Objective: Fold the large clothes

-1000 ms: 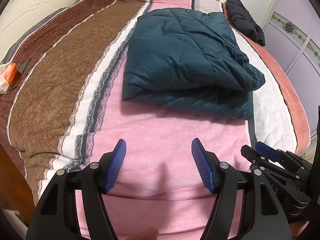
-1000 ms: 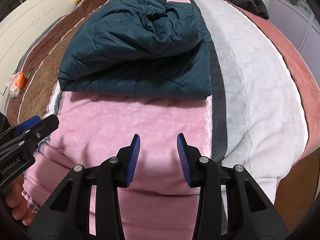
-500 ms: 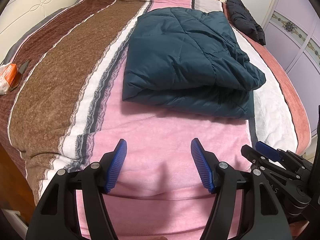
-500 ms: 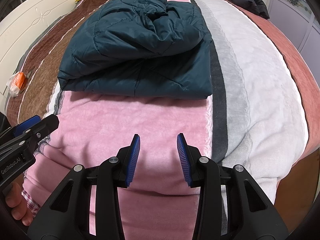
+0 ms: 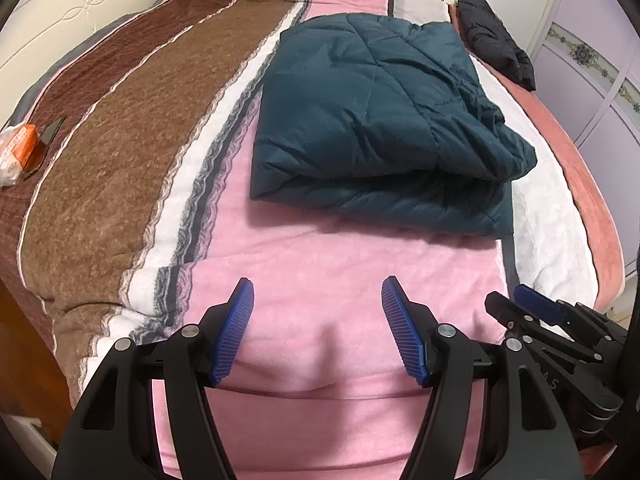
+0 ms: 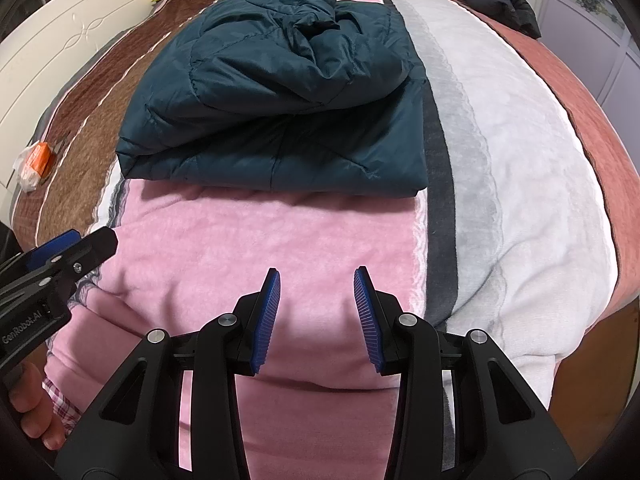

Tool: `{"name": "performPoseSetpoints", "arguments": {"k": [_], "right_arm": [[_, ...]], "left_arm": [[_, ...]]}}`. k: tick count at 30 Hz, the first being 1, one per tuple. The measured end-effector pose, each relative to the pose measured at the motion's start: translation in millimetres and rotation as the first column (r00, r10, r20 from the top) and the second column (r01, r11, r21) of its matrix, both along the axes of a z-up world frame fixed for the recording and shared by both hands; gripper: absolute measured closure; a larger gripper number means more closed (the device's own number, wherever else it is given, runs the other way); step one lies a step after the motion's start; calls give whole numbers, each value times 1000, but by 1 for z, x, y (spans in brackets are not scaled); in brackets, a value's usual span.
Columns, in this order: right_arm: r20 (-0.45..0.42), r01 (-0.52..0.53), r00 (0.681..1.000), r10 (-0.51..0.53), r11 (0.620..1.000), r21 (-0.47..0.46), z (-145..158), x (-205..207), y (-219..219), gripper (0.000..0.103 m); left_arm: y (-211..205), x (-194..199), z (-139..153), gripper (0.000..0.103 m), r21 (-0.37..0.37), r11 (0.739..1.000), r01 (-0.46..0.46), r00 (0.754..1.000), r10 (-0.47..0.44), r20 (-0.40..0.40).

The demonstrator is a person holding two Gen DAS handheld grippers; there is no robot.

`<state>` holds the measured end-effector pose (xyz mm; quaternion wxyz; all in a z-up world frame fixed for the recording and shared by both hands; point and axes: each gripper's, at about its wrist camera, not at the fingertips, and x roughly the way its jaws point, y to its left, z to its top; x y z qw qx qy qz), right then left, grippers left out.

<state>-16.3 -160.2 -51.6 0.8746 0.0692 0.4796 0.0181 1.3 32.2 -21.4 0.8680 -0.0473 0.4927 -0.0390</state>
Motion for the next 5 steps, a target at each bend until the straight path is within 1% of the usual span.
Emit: {"name": "performPoseSetpoints", "arguments": {"k": [5], "right_arm": [[-3,-1,1000,1,1000,1,-1,-1,0,64]], "left_arm": [[-1,0,0,39,2,1000,0,1000,0,0]]}}
